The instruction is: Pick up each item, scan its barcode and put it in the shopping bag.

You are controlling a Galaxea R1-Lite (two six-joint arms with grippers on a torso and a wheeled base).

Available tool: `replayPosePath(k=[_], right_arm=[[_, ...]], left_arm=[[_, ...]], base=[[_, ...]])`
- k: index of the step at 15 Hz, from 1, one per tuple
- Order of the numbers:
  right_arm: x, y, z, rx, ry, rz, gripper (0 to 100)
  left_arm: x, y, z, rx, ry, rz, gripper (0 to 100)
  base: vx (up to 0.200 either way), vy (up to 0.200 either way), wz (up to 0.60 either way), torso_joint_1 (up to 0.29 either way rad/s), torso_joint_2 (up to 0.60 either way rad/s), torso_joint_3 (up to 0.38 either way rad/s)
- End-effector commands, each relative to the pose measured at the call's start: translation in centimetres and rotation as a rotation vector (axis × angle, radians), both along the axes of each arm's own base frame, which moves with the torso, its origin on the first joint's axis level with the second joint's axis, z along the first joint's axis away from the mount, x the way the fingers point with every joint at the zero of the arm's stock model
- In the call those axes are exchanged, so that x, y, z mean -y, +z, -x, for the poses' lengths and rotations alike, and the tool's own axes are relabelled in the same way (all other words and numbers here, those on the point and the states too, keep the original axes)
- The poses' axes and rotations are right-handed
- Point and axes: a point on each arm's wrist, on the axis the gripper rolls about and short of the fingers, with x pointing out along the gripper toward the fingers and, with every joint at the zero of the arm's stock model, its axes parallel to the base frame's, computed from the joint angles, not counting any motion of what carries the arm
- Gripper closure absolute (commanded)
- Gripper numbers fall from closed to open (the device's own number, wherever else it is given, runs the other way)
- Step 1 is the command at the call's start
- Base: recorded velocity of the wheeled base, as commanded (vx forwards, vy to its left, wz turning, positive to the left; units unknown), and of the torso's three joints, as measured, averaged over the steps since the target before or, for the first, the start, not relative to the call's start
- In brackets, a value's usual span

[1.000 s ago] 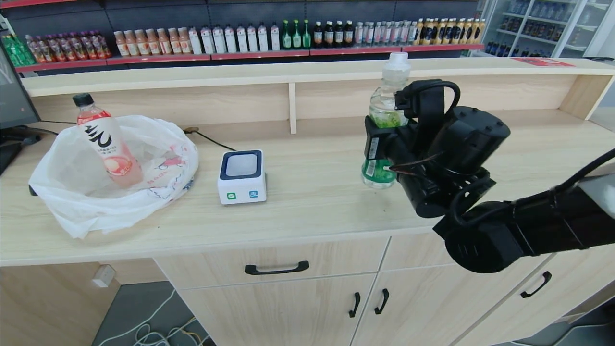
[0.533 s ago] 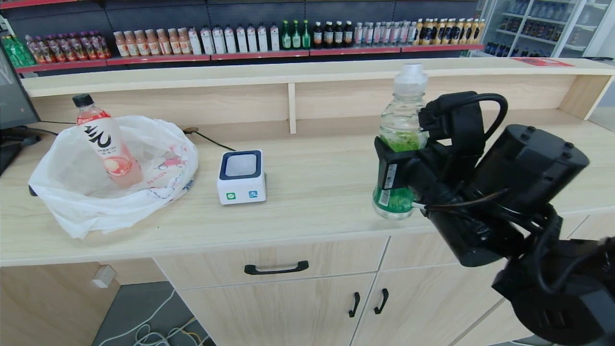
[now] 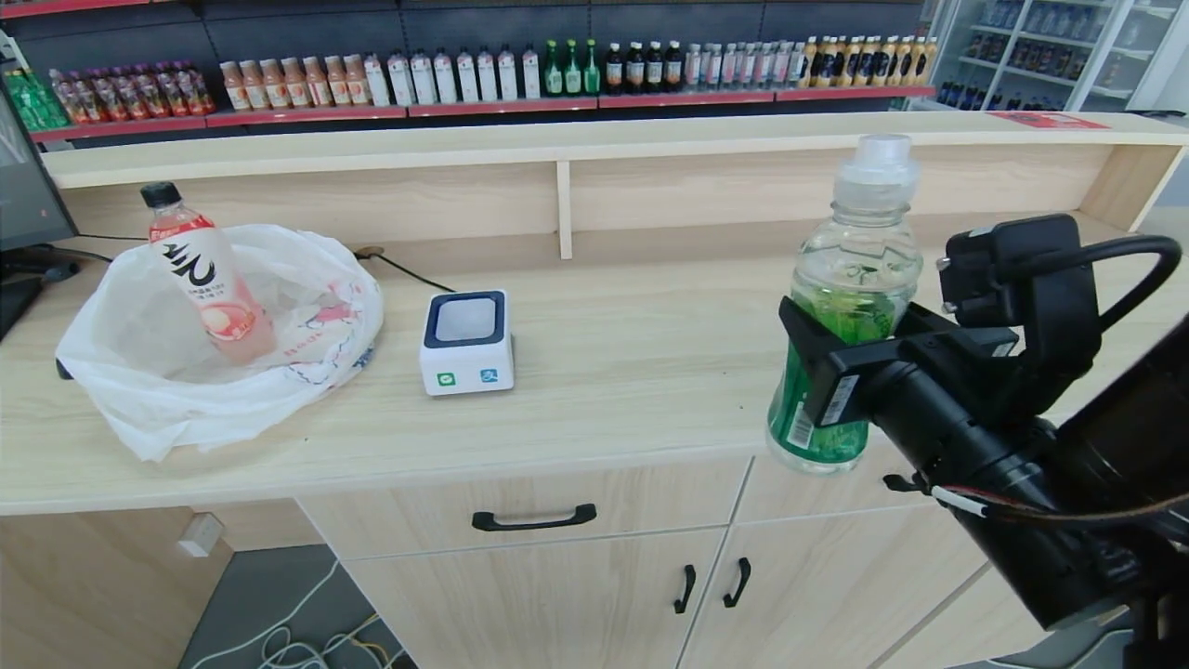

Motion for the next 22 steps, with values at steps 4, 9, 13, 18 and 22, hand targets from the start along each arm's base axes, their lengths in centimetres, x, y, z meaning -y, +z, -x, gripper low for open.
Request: replayPosePath(k=[4, 9, 13, 18, 22], right_arm=[[-1.3, 1.1, 0.4, 0.017, 0.125, -0.119, 100], [-1.1, 1.6, 2.7, -0.009, 0.454, -0.282, 100], [0.1, 0.2, 4.3, -0.068, 0.651, -0.359, 100], [-0.9, 0.0, 3.7, -0.063, 0.749, -0.461, 100], [-2.3, 1.1, 3.1, -0.058, 0.794, -0.565, 100]], left_arm=[[0.0, 0.0, 0.0, 0.000, 0.001, 0.001, 0], [0.0, 0.0, 0.0, 0.000, 0.001, 0.001, 0], [0.0, 0.0, 0.0, 0.000, 0.001, 0.001, 0], [0.0, 0.0, 0.0, 0.000, 0.001, 0.001, 0], [0.0, 0.0, 0.0, 0.000, 0.001, 0.001, 0]], base=[[0.000, 0.000, 0.00, 0.000, 0.00, 0.000], [0.000, 0.000, 0.00, 0.000, 0.00, 0.000], [0.000, 0.000, 0.00, 0.000, 0.00, 0.000], [0.000, 0.000, 0.00, 0.000, 0.00, 0.000], [0.000, 0.000, 0.00, 0.000, 0.00, 0.000]])
